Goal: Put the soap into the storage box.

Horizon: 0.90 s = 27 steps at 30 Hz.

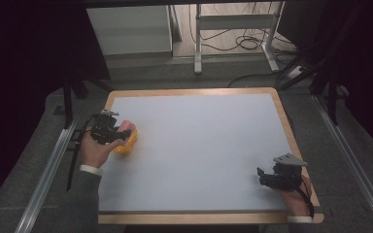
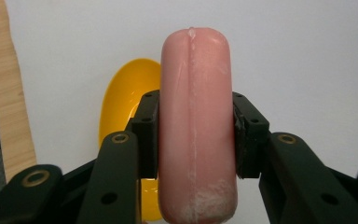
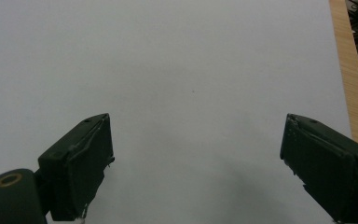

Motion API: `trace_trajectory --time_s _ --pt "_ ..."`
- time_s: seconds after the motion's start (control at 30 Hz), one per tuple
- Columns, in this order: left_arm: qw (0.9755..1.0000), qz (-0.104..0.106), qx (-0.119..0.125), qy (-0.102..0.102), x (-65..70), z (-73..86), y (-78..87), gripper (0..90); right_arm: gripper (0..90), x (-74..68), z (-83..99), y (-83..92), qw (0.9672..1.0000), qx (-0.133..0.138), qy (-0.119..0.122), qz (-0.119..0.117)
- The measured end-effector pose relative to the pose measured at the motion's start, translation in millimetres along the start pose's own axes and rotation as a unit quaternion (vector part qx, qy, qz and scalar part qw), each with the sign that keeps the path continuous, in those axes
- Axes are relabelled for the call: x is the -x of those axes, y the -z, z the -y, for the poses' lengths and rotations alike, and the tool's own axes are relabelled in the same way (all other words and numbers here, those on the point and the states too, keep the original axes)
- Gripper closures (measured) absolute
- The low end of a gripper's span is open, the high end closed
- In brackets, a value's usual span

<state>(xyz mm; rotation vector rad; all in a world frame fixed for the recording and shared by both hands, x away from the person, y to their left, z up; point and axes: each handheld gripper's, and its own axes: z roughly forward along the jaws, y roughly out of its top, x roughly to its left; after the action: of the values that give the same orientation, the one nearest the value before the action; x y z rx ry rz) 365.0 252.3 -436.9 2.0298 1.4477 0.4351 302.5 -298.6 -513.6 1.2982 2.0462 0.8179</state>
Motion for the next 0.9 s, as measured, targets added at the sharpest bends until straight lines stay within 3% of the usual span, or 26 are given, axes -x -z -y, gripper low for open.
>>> trace_trajectory --time_s 0.9 --pt "0.9990 -0.016 -0.037 0.015 -16.4 8.8 -29.9 60.2 9.1 -0.5 0.6 -1.2 1.0000 -0.002 -0.001 0.001"
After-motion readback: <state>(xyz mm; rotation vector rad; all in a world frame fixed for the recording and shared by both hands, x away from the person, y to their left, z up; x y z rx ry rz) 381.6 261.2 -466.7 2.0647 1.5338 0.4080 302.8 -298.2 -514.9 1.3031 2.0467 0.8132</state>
